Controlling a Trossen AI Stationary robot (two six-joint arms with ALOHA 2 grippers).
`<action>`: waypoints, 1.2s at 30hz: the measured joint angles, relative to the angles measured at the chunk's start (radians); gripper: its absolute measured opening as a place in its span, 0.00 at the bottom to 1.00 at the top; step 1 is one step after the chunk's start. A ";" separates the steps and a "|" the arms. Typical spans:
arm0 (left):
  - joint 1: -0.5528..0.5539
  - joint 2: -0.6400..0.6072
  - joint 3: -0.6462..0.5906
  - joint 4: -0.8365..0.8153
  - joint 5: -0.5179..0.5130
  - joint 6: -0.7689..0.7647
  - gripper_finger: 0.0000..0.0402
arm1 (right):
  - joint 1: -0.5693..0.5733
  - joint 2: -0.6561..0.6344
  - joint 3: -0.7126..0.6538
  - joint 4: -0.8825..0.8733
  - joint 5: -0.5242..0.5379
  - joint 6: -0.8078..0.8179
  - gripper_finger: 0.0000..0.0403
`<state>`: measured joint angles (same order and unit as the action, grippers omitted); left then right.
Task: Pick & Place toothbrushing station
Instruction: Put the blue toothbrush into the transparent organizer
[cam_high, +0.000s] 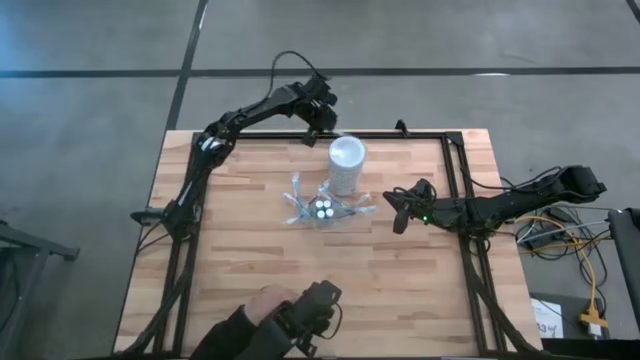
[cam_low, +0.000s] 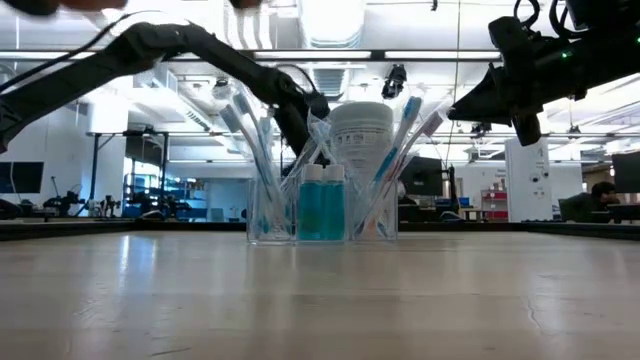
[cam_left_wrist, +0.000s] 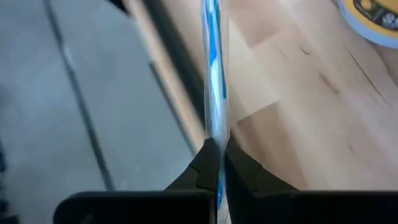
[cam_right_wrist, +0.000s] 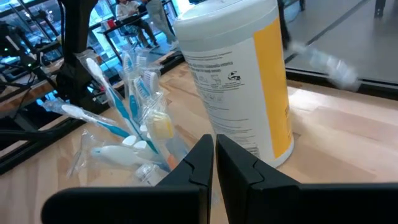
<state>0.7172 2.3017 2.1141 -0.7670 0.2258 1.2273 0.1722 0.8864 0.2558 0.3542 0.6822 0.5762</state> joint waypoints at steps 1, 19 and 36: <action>0.003 -0.018 0.000 0.000 0.000 -0.008 0.02 | 0.001 0.000 0.000 0.000 -0.003 0.000 0.04; 0.022 -0.435 -0.007 0.033 -0.064 -0.312 0.00 | 0.002 0.000 -0.001 0.001 -0.009 -0.113 0.04; -0.001 -0.775 -0.086 -0.178 0.323 -0.847 0.00 | 0.002 -0.009 0.026 0.027 -0.039 -0.184 0.04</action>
<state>0.7161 1.5271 2.0278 -0.9450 0.5491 0.3798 0.1745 0.8769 0.2823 0.3811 0.6434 0.3917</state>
